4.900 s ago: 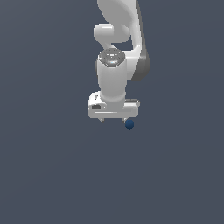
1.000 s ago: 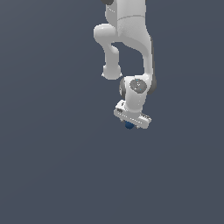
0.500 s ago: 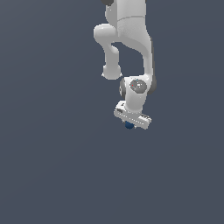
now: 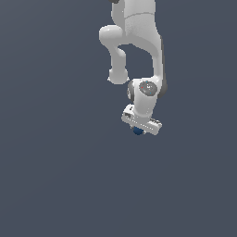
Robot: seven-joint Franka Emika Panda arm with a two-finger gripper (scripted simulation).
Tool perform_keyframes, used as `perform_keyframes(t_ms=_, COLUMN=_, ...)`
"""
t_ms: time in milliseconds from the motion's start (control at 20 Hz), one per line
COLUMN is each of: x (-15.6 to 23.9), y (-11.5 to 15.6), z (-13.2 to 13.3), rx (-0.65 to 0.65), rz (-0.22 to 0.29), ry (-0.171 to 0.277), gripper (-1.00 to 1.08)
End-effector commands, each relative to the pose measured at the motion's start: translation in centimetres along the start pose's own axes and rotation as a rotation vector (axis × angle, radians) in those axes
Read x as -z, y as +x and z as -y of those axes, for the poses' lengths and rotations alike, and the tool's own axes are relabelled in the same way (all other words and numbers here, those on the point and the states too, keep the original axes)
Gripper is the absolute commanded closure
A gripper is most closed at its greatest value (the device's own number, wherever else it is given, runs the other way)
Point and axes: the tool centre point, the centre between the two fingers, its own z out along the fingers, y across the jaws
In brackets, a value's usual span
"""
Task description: Pick up the object and move it to a goal position.
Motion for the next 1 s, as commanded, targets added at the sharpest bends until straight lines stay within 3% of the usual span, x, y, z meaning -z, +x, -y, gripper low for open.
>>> perform_keyframes(t_ms=0, x=1.0, y=-0.5, z=0.3, rx=0.001, rz=-0.001, ry=0.001, gripper=1.08)
perform_keyframes(t_ms=550, x=7.5, y=-3.8, z=2.3, rx=0.0, rz=-0.001, ry=0.0, gripper=1.08)
perform_keyframes(t_ms=950, x=9.4, y=-4.7, z=2.9, rx=0.0, rz=-0.001, ry=0.0, gripper=1.08)
